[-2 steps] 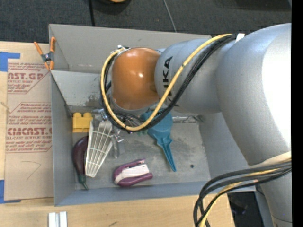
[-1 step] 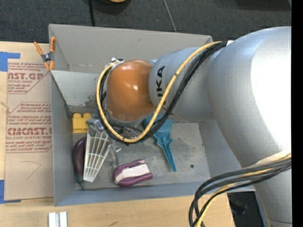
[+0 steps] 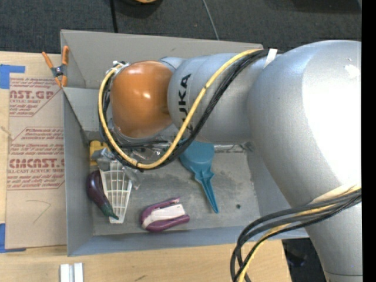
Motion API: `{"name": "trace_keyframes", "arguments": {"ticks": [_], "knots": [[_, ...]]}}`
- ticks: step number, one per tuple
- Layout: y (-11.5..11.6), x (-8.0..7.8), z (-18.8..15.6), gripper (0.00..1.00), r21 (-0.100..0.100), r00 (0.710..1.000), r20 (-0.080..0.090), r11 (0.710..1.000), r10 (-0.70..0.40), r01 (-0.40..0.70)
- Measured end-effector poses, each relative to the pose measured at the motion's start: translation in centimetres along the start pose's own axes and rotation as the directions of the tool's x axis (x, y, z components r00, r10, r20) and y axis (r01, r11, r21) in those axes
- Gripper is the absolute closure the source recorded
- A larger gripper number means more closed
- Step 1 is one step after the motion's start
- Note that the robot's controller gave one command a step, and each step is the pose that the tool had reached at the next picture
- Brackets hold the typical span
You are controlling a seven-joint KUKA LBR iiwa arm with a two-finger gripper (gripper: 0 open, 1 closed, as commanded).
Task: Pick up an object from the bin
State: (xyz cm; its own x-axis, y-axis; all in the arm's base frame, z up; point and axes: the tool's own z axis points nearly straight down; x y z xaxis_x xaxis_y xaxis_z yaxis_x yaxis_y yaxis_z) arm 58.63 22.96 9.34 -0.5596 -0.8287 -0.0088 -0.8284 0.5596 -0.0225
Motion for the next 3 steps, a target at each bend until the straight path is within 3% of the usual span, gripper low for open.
{"name": "trace_keyframes", "arguments": {"ticks": [3], "knots": [[-0.9,-0.4,1.1,1.0,0.007,0.999,0.011,0.999,-0.05,0.05]]}}
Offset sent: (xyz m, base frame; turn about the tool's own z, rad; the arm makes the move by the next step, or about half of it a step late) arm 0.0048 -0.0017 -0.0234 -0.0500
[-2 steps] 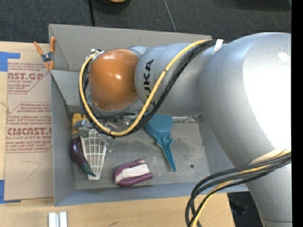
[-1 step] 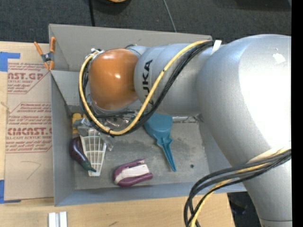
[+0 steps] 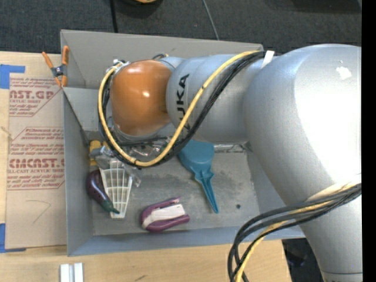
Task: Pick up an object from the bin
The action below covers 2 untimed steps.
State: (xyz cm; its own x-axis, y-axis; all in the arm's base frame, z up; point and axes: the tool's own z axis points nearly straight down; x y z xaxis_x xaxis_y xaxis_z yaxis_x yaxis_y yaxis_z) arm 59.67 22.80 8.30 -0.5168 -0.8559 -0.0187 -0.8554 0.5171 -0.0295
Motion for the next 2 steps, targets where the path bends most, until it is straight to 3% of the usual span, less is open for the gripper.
{"name": "trace_keyframes", "arguments": {"ticks": [1,2], "knots": [[0.3,-0.57,0.05,1.0,0.01,1.0,-0.007,1.0,-0.014,0.014],[0.93,-0.6,-0.4,1.0,0.019,0.995,0.0,0.995,-0.099,0.099]]}}
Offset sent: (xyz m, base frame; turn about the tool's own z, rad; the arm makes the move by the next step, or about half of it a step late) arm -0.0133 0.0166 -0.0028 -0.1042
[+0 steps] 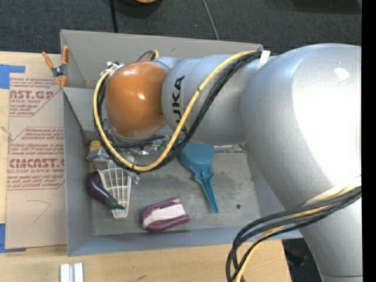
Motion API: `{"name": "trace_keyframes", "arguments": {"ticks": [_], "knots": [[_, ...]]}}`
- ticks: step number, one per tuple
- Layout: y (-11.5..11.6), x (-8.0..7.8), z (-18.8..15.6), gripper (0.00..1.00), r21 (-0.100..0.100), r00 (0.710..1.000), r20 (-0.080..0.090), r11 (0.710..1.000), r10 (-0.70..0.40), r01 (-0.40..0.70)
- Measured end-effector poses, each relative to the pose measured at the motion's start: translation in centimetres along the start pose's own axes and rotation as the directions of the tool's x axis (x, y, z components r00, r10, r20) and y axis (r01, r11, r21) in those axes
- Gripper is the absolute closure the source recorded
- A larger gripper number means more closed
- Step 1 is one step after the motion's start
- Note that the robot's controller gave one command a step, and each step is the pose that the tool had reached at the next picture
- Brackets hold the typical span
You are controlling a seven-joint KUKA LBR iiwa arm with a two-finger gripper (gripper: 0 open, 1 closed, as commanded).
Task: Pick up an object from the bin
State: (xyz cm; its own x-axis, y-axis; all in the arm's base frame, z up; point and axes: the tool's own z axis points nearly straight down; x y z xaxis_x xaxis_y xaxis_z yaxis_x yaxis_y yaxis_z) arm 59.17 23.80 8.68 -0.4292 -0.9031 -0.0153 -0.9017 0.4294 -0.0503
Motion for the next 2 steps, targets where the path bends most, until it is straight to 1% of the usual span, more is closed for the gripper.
{"name": "trace_keyframes", "arguments": {"ticks": [1,2], "knots": [[0.38,-0.64,-0.02,1.0,0.001,0.992,0.0,0.992,-0.127,0.127],[0.37,-0.64,-0.02,1.0,0.001,0.992,0.0,0.992,-0.126,0.126]]}}
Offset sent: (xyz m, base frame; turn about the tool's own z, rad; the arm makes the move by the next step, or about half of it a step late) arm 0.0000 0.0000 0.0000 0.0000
